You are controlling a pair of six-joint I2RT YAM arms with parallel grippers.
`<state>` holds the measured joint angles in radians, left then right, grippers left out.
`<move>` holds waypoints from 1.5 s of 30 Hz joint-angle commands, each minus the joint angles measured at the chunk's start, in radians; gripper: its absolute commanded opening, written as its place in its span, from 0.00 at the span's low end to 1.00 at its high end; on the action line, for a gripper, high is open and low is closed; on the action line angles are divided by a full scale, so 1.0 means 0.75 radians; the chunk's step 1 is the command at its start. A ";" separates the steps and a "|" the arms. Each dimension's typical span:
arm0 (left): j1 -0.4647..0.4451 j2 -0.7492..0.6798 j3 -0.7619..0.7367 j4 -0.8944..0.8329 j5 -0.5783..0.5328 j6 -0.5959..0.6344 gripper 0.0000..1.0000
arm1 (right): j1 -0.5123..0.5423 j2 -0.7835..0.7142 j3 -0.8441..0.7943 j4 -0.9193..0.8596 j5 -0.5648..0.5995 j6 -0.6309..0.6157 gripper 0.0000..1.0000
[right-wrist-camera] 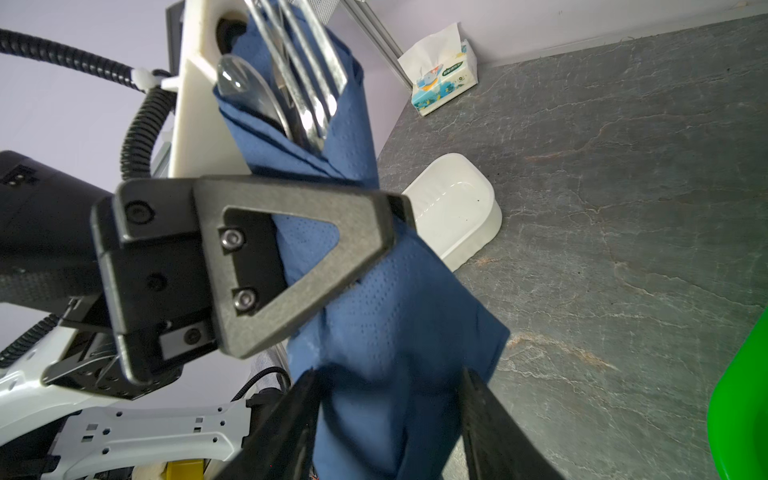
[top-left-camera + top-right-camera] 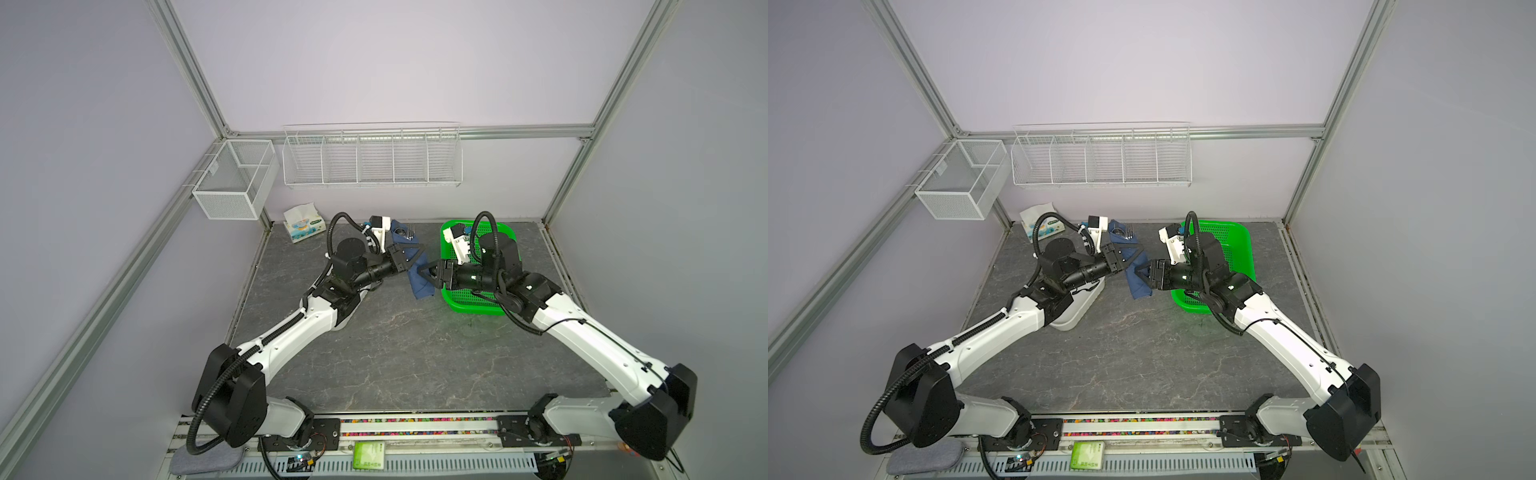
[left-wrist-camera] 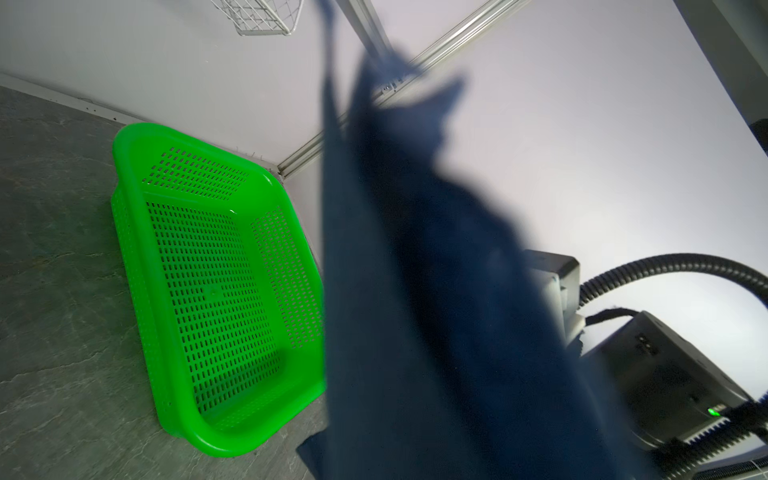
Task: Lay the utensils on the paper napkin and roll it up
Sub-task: 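Bring the right gripper back to the bundle beside the left gripper, then close the right gripper on the bundle below the fork tines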
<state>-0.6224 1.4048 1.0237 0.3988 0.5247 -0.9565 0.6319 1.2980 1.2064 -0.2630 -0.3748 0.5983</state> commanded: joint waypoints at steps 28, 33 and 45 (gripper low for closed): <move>-0.005 0.083 0.042 0.318 0.143 -0.221 0.00 | -0.115 -0.002 -0.040 0.198 -0.442 0.022 0.56; -0.006 0.100 0.034 0.381 0.148 -0.266 0.00 | -0.117 0.013 -0.037 0.205 -0.445 0.009 0.56; -0.005 0.092 0.037 0.377 0.149 -0.271 0.00 | -0.124 0.031 -0.030 0.192 -0.436 -0.018 0.56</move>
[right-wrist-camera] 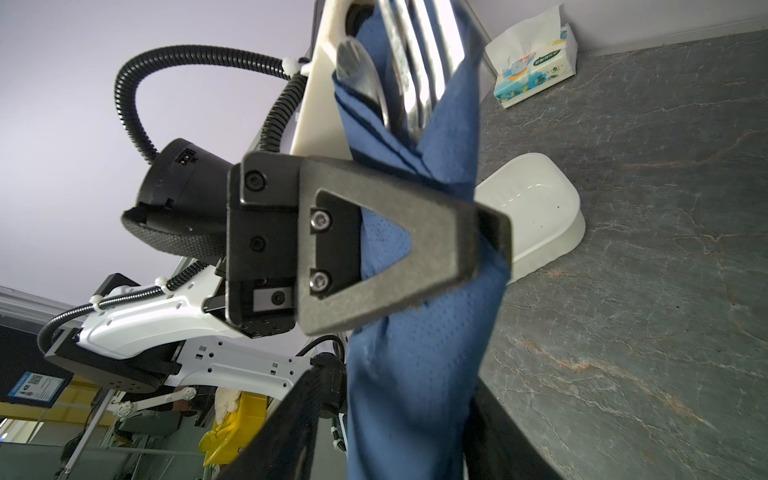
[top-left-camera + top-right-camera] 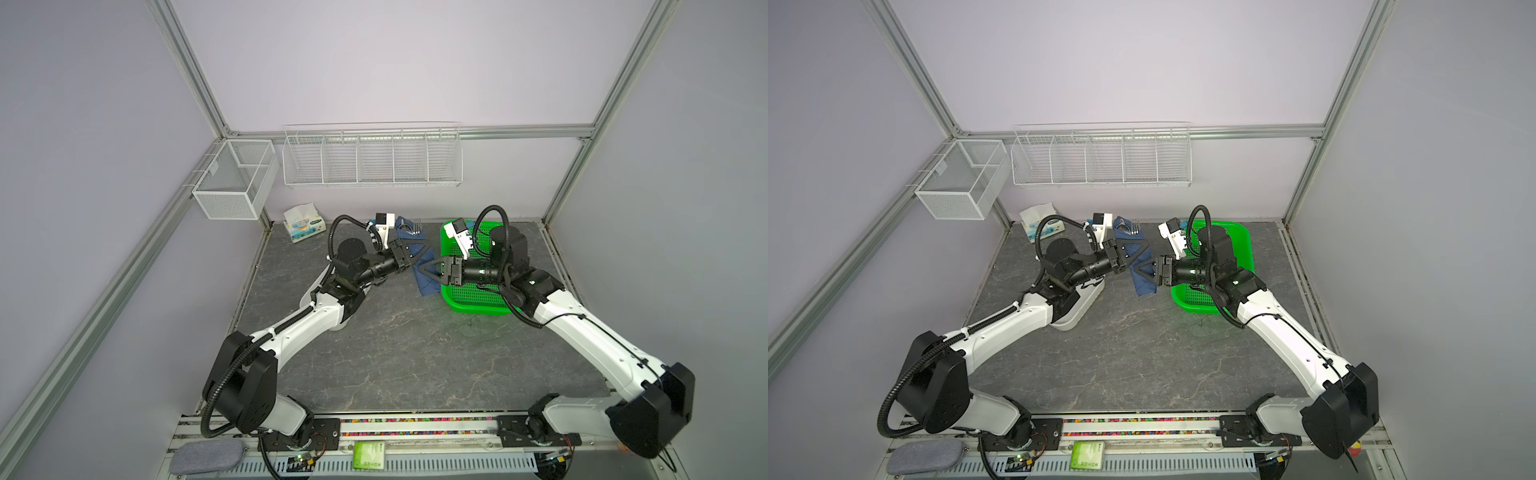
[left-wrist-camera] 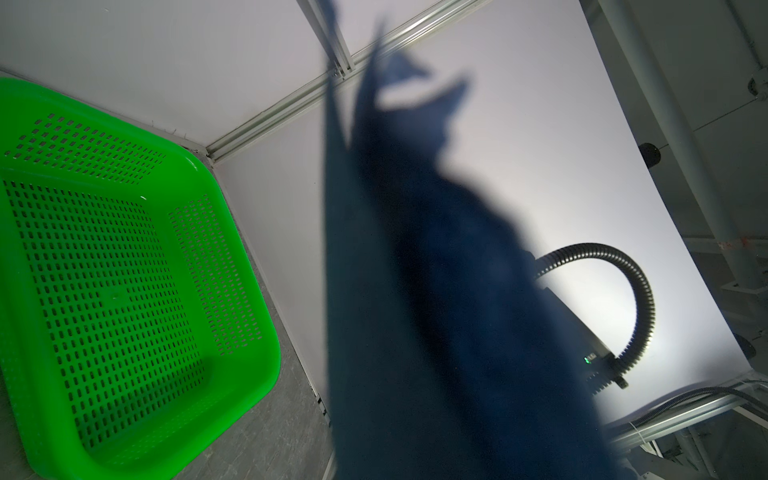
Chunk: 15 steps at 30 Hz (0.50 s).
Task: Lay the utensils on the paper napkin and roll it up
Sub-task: 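Close the right gripper on the bundle below the fork tines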
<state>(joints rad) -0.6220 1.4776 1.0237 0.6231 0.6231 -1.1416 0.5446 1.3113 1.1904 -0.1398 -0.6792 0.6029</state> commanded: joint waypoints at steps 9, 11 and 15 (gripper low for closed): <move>-0.006 -0.009 0.033 0.085 0.022 -0.033 0.00 | -0.010 0.028 -0.006 0.082 -0.083 -0.003 0.56; -0.006 -0.013 0.034 0.084 0.024 -0.032 0.00 | -0.015 0.029 -0.005 0.069 -0.061 -0.010 0.57; -0.007 -0.016 0.036 0.083 0.030 -0.036 0.00 | -0.018 0.040 0.000 0.076 -0.072 -0.013 0.57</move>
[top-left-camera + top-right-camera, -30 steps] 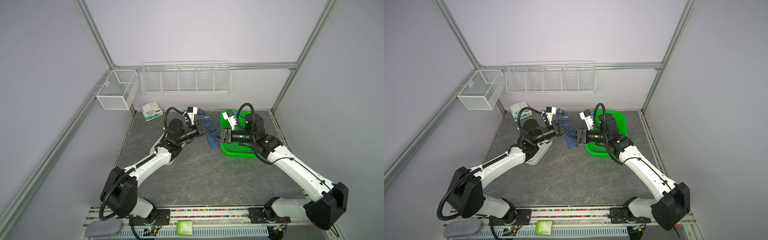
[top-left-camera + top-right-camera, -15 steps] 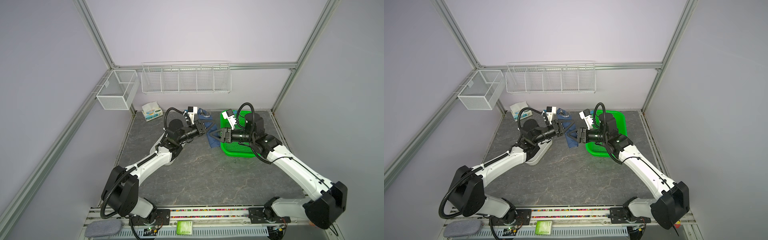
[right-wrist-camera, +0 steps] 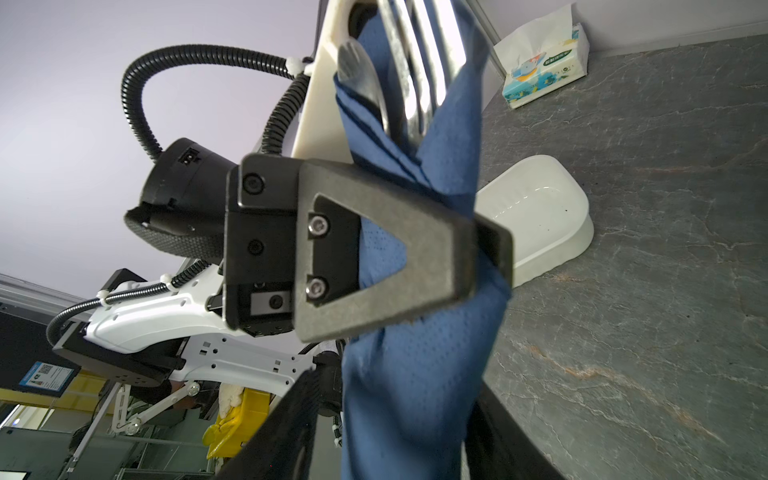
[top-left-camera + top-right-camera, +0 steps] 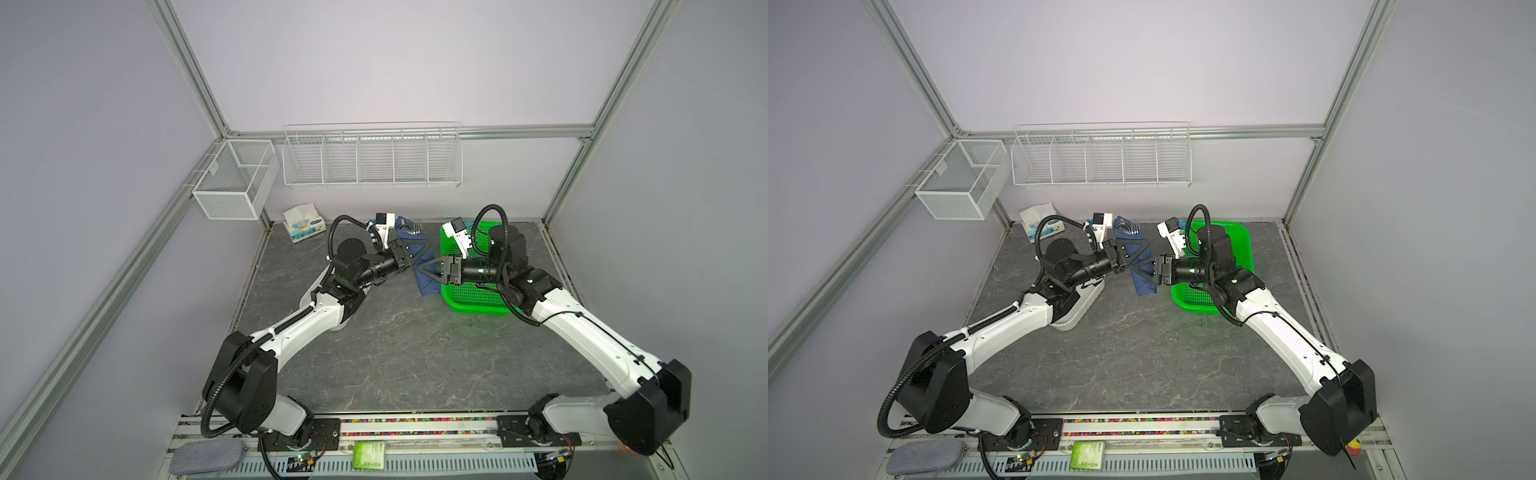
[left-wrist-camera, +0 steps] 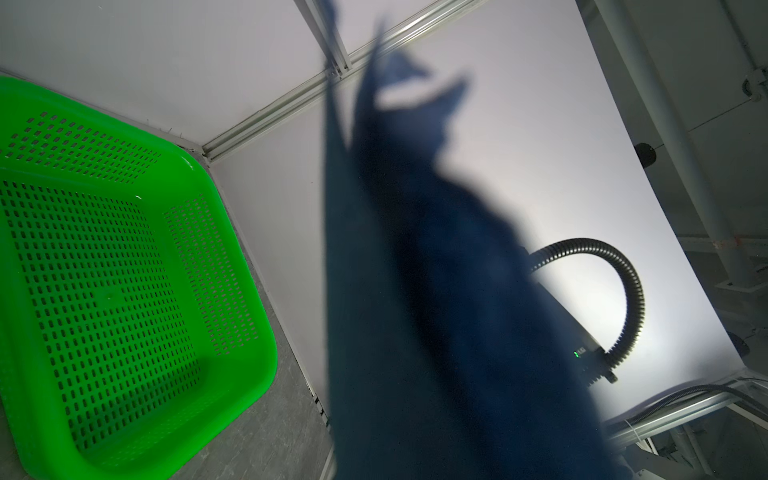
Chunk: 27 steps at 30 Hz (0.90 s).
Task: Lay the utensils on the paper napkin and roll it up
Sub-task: 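Close the right gripper on the bundle below the fork tines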
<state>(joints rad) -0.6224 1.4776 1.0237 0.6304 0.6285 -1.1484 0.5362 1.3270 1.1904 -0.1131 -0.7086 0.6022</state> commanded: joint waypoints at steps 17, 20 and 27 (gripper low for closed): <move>-0.006 -0.015 0.040 0.085 0.003 -0.028 0.00 | -0.010 0.033 -0.024 0.124 -0.198 0.017 0.34; -0.006 -0.016 0.041 0.085 -0.002 -0.025 0.00 | -0.010 0.027 -0.035 0.137 -0.216 0.021 0.32; -0.005 -0.017 0.037 0.082 -0.016 -0.020 0.02 | -0.015 0.015 -0.051 0.176 -0.243 0.050 0.20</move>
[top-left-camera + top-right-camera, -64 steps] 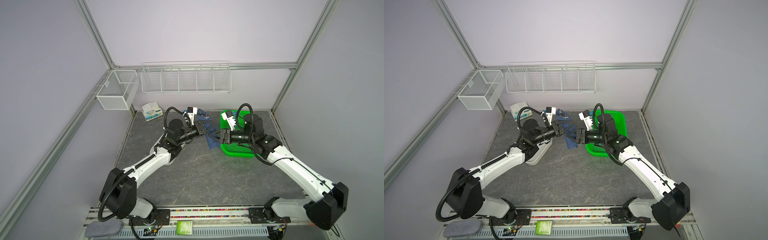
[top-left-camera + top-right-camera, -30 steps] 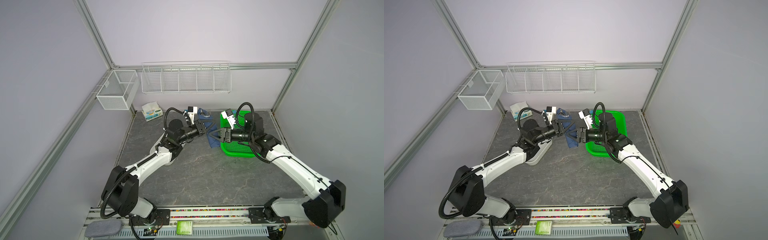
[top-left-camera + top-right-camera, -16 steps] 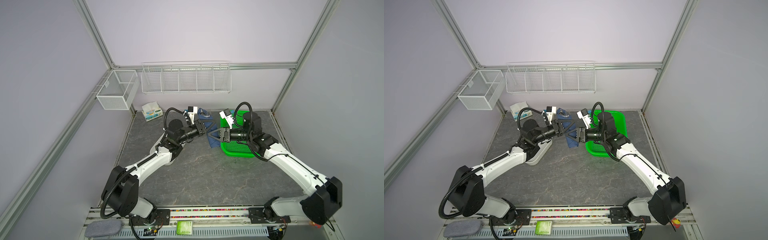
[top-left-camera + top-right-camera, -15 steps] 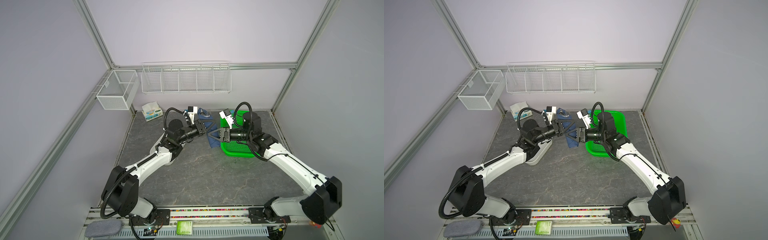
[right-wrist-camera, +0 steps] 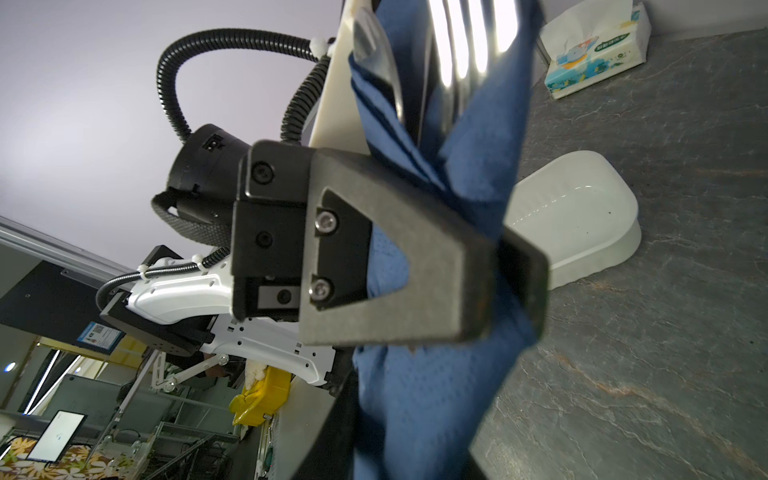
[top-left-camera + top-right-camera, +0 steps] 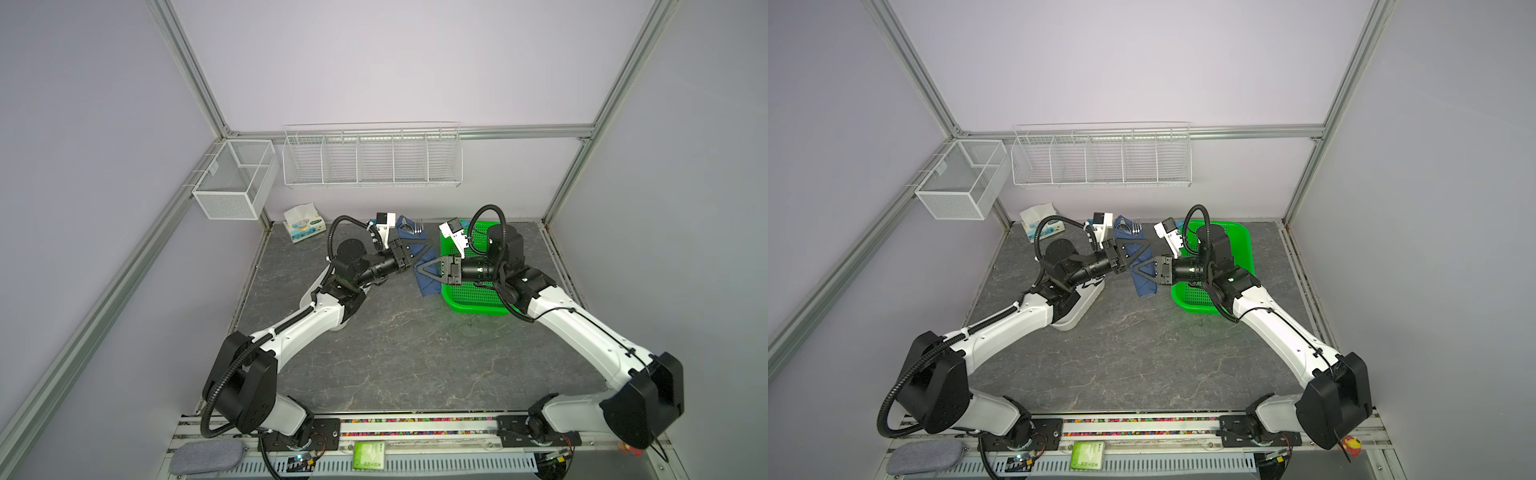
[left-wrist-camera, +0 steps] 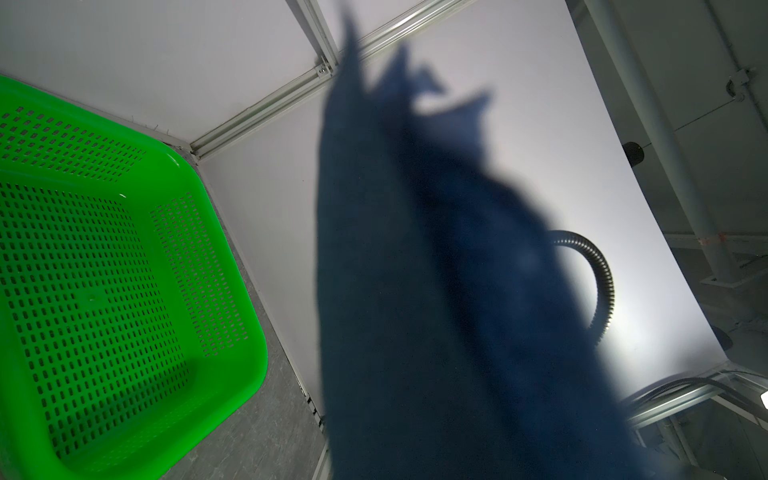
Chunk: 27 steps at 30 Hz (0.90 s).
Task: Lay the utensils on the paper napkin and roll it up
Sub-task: 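Close the right gripper on the bundle below the fork tines, then hold the napkin bundle upright with both grippers near the basket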
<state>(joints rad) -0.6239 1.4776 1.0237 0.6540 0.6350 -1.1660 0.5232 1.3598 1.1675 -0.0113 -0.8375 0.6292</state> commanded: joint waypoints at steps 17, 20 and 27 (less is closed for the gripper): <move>-0.004 -0.007 -0.023 0.046 0.029 0.002 0.39 | -0.050 -0.070 -0.072 0.246 -0.060 0.184 0.09; -0.005 -0.005 -0.036 0.056 0.050 0.000 0.44 | -0.053 -0.067 -0.075 0.279 -0.063 0.208 0.09; -0.005 0.001 -0.059 0.121 0.112 -0.022 0.45 | -0.055 -0.049 -0.074 0.315 -0.075 0.237 0.09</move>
<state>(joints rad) -0.6270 1.4776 0.9943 0.6933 0.6823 -1.1702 0.4885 1.3430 1.1198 0.1368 -0.8623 0.7769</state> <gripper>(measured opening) 0.454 0.123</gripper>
